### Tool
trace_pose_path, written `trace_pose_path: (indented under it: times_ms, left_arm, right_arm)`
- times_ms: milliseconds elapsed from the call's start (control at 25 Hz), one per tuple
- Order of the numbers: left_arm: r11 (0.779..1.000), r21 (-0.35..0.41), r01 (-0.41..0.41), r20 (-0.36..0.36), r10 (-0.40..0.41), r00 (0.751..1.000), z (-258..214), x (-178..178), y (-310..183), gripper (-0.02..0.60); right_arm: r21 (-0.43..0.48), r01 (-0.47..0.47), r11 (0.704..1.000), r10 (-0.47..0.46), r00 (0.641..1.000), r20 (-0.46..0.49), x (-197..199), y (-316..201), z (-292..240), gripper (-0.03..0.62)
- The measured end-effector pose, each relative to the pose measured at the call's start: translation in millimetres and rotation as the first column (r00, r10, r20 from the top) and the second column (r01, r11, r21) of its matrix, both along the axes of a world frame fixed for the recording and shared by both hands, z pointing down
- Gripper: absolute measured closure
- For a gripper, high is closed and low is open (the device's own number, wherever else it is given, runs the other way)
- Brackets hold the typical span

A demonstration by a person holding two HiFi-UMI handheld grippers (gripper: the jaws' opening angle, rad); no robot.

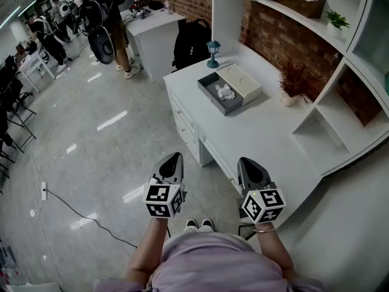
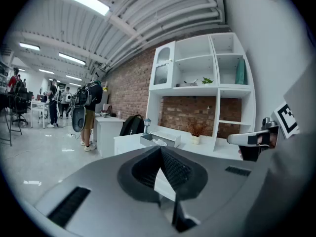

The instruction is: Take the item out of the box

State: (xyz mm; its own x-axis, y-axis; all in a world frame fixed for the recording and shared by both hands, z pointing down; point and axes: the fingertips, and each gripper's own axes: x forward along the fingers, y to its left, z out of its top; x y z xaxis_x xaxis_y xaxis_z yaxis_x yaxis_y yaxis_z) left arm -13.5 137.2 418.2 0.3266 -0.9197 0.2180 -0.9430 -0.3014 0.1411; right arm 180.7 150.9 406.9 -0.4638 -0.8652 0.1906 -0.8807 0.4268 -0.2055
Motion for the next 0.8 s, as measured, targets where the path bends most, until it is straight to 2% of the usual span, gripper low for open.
trace_pose_path:
  times_ms: [320, 520, 800]
  left_arm:
    - [1.000, -0.003, 0.014, -0.005, -0.014, 1.000, -1.9, 7.2, -4.1, 0.580]
    - [1.000, -0.006, 0.024, -0.013, -0.024, 1.000, 0.8, 8.4, -7.2, 0.580]
    - [1.000, -0.025, 0.004, -0.006, -0.004, 1.000, 12.1, 6.3, -30.9, 0.580]
  right_arm:
    - [0.011, 0.016, 1.000, -0.016, 1.000, 0.023, 8.4, -0.9, -1.8, 0.592]
    - [0.045, 0.036, 0.998, -0.036, 0.999, -0.009, 9.5, 0.3, -3.8, 0.592]
    - [0.066, 0.038, 0.997, -0.036, 0.999, -0.029, 12.5, -18.9, -1.8, 0.540]
